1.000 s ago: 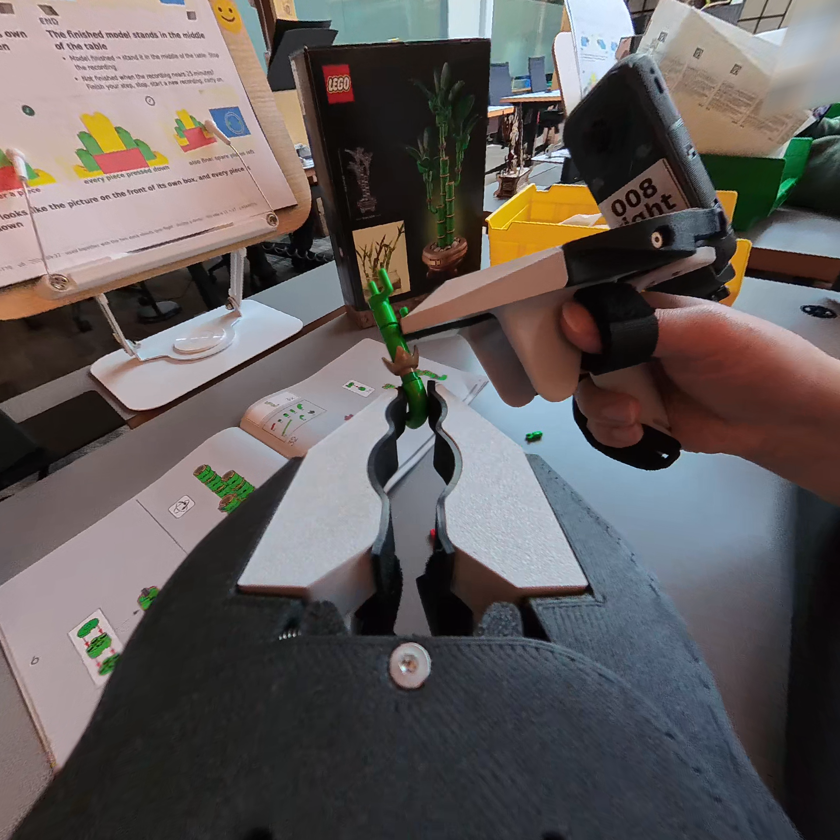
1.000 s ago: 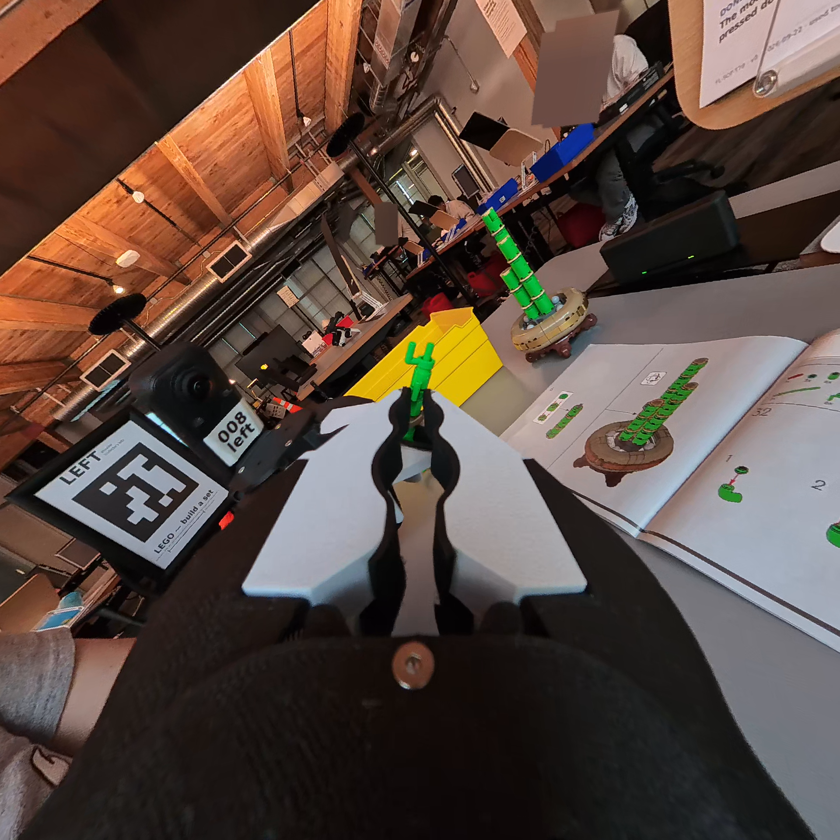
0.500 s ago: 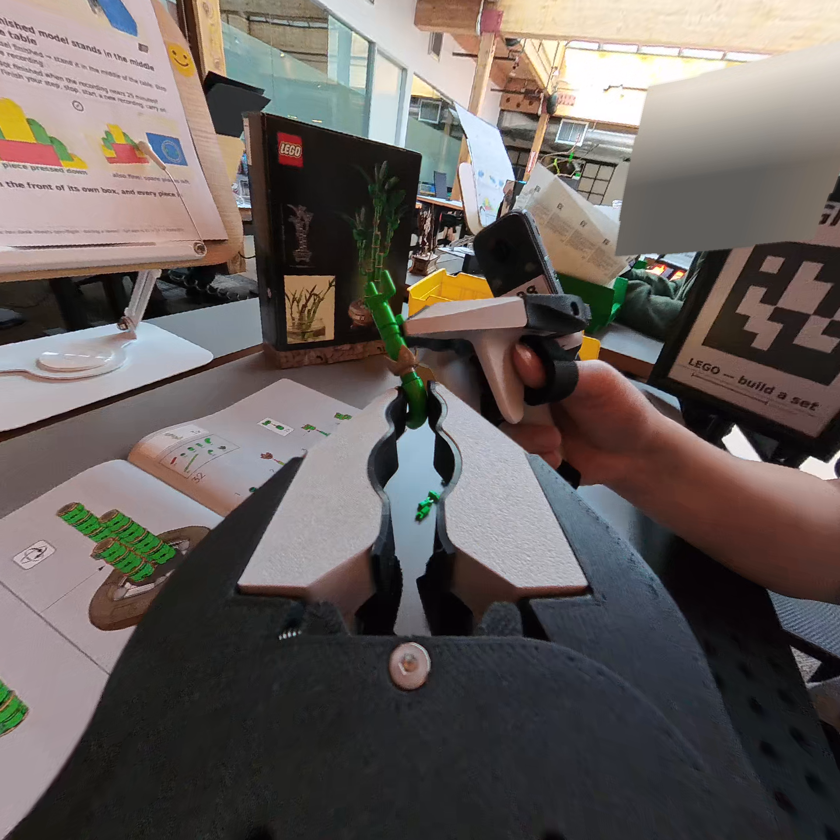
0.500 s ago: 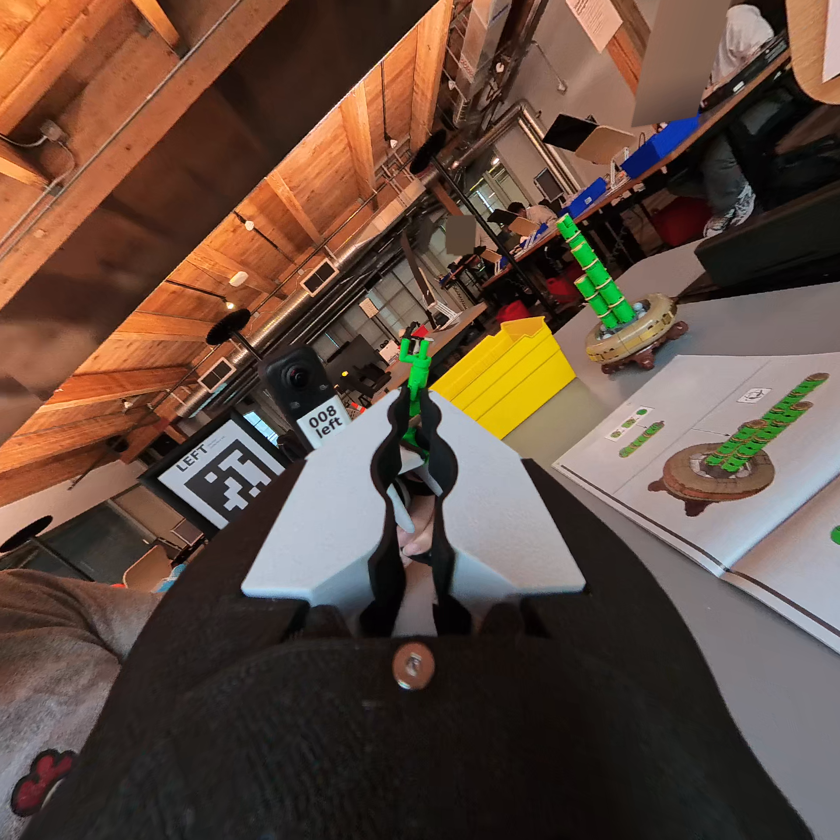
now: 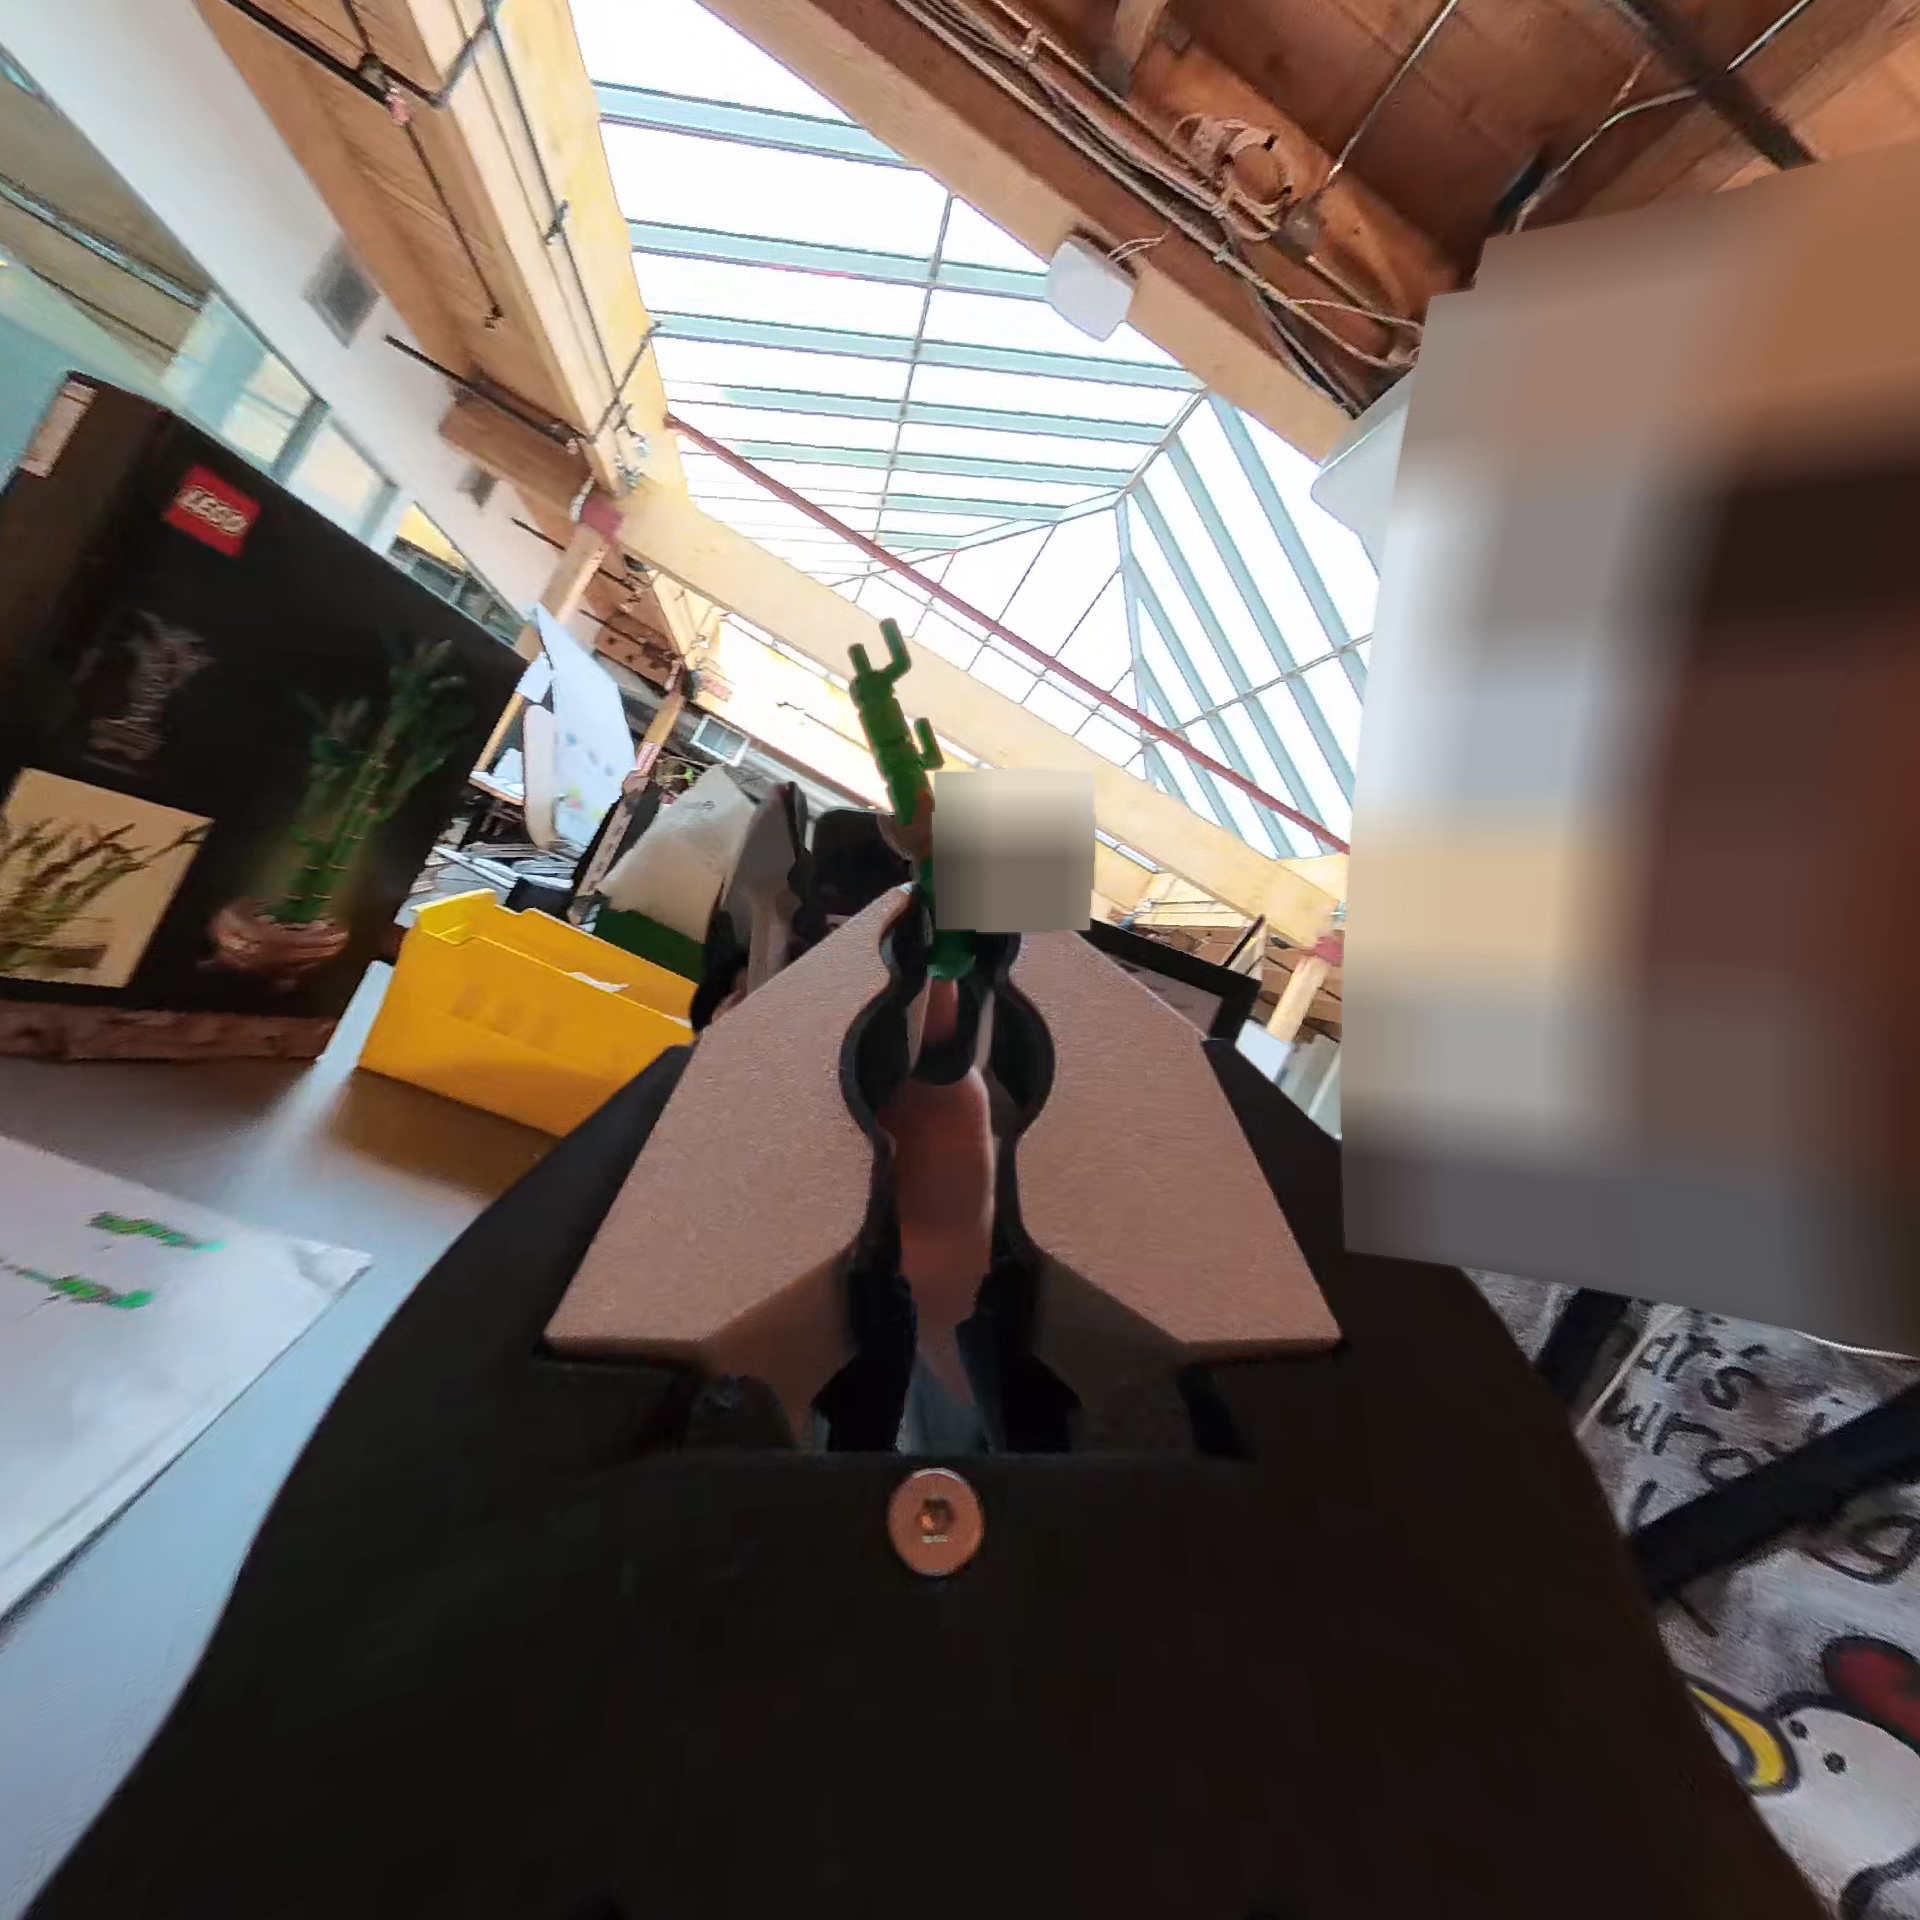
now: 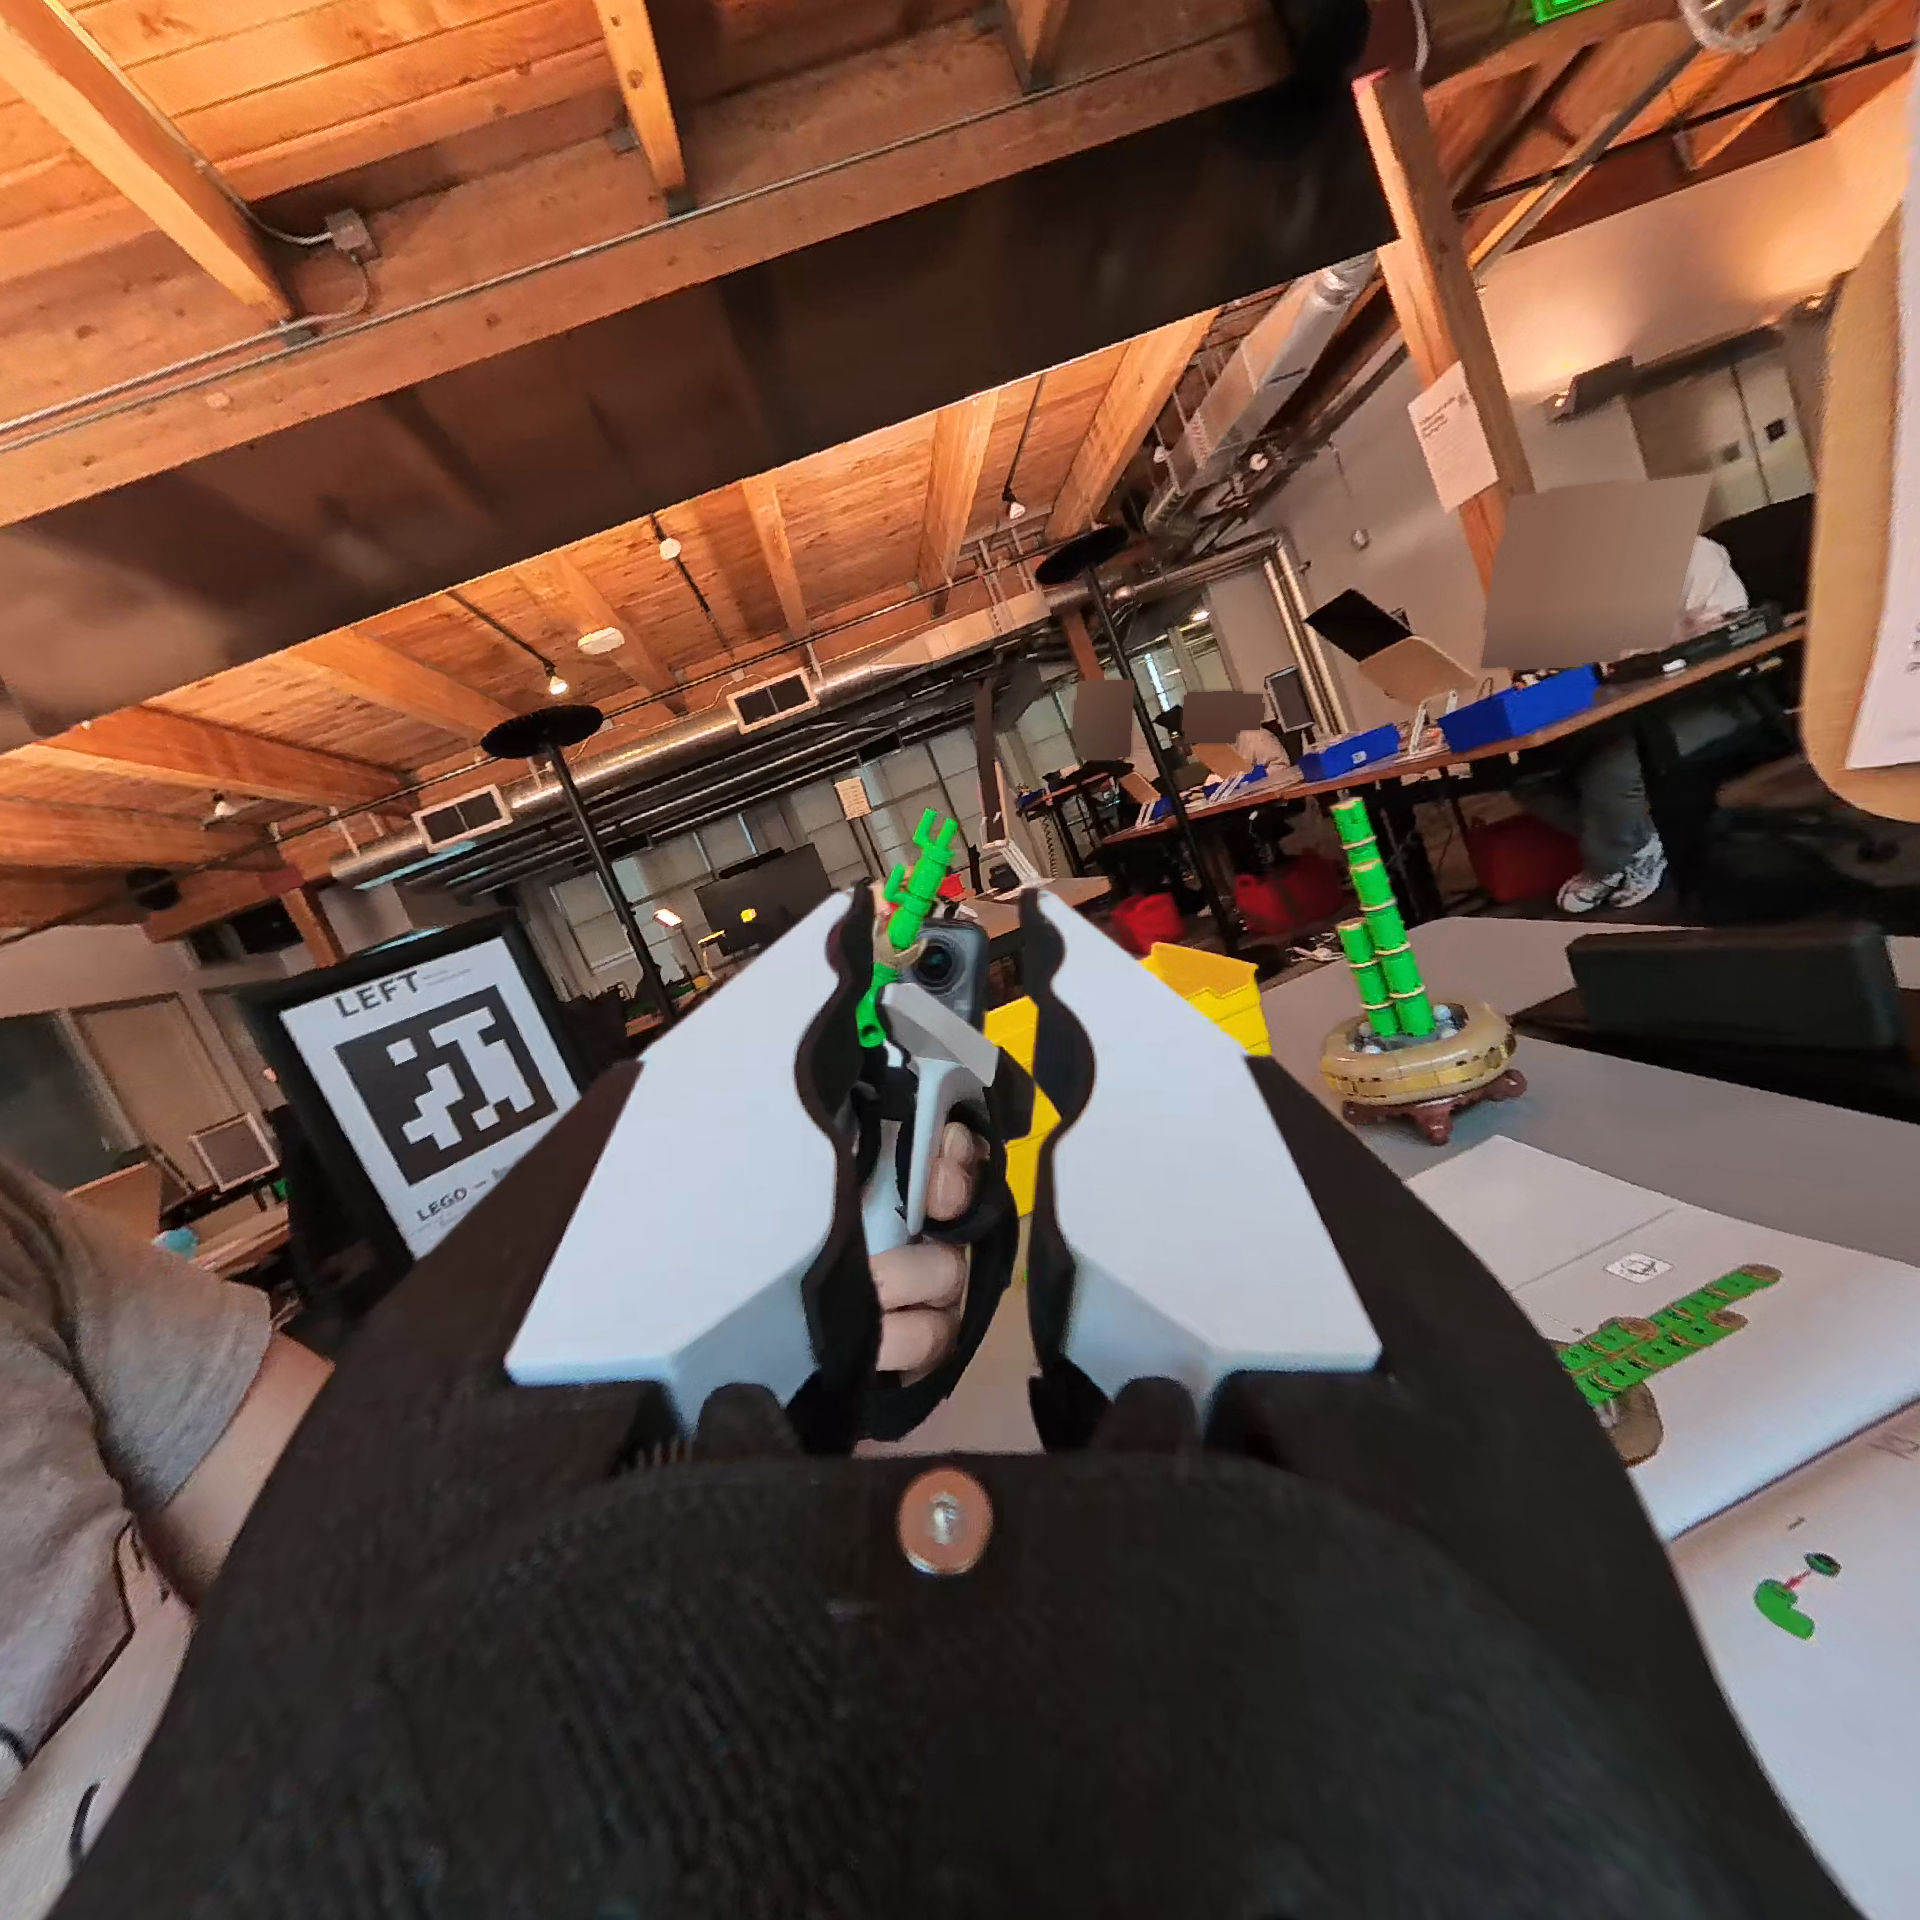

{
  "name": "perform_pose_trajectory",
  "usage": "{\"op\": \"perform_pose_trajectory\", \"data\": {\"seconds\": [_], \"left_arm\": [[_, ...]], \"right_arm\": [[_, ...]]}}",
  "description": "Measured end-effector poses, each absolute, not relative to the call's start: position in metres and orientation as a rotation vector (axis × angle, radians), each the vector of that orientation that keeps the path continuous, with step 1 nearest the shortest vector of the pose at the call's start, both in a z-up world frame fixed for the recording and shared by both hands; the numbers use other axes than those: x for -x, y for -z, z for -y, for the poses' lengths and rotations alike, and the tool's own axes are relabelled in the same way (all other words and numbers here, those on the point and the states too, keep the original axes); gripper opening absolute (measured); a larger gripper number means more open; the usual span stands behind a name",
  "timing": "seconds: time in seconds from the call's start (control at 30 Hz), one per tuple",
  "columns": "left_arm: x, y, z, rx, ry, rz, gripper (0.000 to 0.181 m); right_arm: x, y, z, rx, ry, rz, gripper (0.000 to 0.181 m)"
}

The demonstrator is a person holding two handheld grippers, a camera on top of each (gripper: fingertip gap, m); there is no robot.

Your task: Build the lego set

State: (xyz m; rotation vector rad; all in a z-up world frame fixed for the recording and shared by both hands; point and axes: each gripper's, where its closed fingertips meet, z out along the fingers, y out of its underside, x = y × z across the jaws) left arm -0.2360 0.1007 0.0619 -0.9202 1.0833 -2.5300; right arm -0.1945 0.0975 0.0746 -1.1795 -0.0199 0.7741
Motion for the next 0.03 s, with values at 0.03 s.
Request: {"op": "perform_pose_trajectory", "data": {"seconds": [0.03], "left_arm": [[0.2371,-0.0631,-0.0973,0.904,2.572,-1.079,0.007]], "right_arm": [[0.1975,-0.0749,-0.0967,1.18,-0.779,0.04,0.025]]}}
